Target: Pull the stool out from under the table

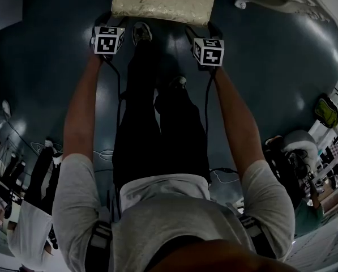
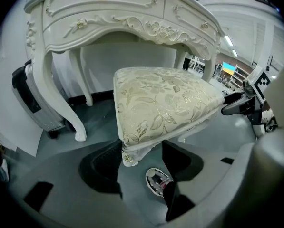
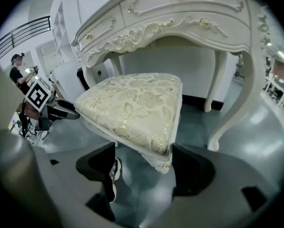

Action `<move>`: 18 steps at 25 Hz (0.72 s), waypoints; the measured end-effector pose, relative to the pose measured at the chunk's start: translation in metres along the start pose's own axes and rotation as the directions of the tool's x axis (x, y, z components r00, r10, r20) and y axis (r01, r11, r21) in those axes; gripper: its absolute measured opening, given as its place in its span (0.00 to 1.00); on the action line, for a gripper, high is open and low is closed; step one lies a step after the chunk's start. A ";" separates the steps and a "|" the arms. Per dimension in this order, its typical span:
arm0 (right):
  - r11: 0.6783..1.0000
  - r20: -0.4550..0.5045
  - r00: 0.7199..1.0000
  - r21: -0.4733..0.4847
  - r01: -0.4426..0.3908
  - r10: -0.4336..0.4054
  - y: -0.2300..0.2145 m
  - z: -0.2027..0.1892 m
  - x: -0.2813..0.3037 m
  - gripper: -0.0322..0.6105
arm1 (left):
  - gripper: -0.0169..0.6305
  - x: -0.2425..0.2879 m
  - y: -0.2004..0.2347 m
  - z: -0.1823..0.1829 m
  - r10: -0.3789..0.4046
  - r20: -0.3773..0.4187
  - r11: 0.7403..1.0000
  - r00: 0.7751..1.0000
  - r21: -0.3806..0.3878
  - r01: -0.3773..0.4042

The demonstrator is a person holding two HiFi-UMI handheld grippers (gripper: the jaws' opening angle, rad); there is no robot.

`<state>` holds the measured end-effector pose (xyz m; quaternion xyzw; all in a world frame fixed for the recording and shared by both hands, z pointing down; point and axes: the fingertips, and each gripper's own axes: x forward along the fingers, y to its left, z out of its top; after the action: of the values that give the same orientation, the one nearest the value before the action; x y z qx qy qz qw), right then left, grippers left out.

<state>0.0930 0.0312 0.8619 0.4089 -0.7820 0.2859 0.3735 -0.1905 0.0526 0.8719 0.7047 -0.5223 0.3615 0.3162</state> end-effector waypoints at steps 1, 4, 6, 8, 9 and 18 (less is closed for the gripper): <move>1.000 -0.002 1.000 -0.002 -0.001 0.001 0.002 -0.004 -0.003 0.61 | 0.42 -0.003 -0.001 -0.005 0.003 -0.002 1.000 1.000 -0.002 -0.003; 1.000 -0.004 1.000 -0.007 -0.006 0.006 0.009 -0.014 -0.009 0.61 | 0.42 -0.010 -0.005 -0.017 0.010 -0.004 1.000 1.000 -0.007 -0.010; 1.000 0.001 1.000 -0.008 -0.006 0.006 0.013 -0.019 -0.012 0.61 | 0.42 -0.013 -0.007 -0.022 0.010 0.001 1.000 1.000 -0.010 -0.010; 1.000 0.002 1.000 -0.001 -0.006 0.006 0.014 -0.025 -0.013 0.61 | 0.42 -0.013 -0.009 -0.026 0.012 0.000 1.000 1.000 -0.009 -0.012; 1.000 -0.001 1.000 0.003 -0.008 0.008 0.014 -0.029 -0.013 0.61 | 0.42 -0.011 -0.011 -0.029 0.012 -0.005 1.000 1.000 -0.007 -0.012; 1.000 -0.085 0.996 0.017 -0.008 0.010 0.016 -0.066 -0.026 0.61 | 0.42 -0.018 -0.033 -0.064 0.023 -0.084 0.999 0.996 -0.027 -0.025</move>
<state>0.1126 0.0997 0.8755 0.3960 -0.7649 0.3111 0.4017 -0.1739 0.1226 0.8888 0.6783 -0.5218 0.3871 0.3431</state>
